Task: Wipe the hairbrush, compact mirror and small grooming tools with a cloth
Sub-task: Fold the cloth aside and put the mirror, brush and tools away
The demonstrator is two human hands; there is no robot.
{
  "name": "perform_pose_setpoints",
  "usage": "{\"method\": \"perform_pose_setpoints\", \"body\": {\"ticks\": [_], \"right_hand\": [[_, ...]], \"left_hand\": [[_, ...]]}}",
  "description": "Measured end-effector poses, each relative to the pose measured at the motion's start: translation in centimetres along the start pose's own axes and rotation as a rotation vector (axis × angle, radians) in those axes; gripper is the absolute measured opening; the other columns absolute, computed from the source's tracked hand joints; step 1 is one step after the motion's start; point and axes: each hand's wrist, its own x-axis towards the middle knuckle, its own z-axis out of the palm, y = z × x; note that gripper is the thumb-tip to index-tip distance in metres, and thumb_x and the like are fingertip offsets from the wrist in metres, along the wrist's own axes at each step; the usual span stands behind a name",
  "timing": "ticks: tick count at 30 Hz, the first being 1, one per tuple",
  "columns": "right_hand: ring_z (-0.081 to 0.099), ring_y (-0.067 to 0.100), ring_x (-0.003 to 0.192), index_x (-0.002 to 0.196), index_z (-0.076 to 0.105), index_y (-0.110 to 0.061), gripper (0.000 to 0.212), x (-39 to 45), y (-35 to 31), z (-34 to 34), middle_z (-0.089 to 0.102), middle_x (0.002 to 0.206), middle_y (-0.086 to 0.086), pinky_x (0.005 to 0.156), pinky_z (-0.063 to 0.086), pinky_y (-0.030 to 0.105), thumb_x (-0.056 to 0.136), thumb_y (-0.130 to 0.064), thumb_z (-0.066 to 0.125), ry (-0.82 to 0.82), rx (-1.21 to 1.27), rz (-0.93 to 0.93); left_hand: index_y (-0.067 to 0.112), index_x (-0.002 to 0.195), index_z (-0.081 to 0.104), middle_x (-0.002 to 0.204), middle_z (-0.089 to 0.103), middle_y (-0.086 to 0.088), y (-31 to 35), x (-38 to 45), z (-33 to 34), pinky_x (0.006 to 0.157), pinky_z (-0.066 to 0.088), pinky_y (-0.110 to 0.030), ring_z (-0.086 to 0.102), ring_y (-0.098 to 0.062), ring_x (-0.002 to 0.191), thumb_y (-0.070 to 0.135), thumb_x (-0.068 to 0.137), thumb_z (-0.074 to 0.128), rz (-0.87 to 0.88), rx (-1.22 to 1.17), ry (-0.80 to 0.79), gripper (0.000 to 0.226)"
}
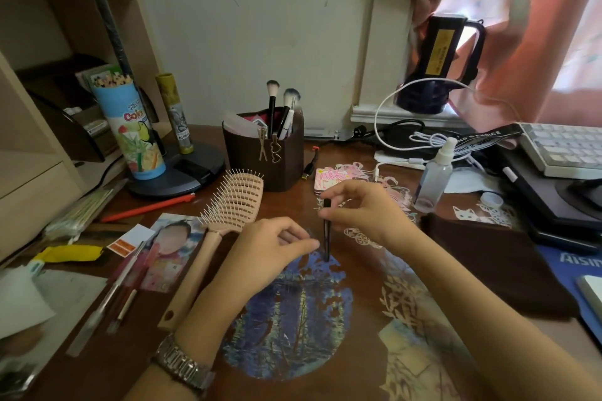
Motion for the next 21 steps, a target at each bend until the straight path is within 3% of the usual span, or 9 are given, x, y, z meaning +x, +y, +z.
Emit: {"method": "perform_pose_setpoints", "body": {"ticks": [6, 11, 21], "right_hand": [[0.068, 0.015, 0.058, 0.094, 0.067, -0.004, 0.018, -0.04, -0.24, 0.54, 0.061, 0.073, 0.007, 0.065, 0.059, 0.022, 0.078, 0.003, 0.072, 0.000, 0.263, 0.071], [0.070, 0.019, 0.064, 0.092, 0.067, -0.002, 0.014, -0.08, -0.14, 0.64, 0.065, 0.080, 0.017, 0.066, 0.059, 0.024, 0.079, 0.003, 0.071, -0.013, 0.335, 0.097], [0.067, 0.011, 0.073, 0.087, 0.070, -0.009, 0.007, -0.12, -0.43, -0.07, 0.070, 0.073, -0.003, 0.076, 0.059, 0.032, 0.084, -0.015, 0.070, -0.072, 0.186, 0.085]], "left_hand": [[0.026, 0.085, 0.071, 0.078, 0.068, 0.008, -0.13, 0.32, -0.04, 0.061, 0.047, -0.008, 0.061, 0.006, 0.069, 0.032, 0.077, 0.075, -0.013, -0.087, 0.010, 0.011], [0.023, 0.087, 0.069, 0.078, 0.067, 0.005, -0.33, 0.38, -0.17, 0.057, 0.042, -0.004, 0.059, 0.005, 0.064, 0.024, 0.081, 0.073, -0.004, -0.055, 0.025, 0.007], [0.022, 0.089, 0.069, 0.078, 0.067, 0.005, -0.33, 0.41, -0.41, 0.057, 0.044, -0.004, 0.060, -0.002, 0.068, 0.023, 0.082, 0.071, -0.016, -0.030, 0.039, 0.007]]}}
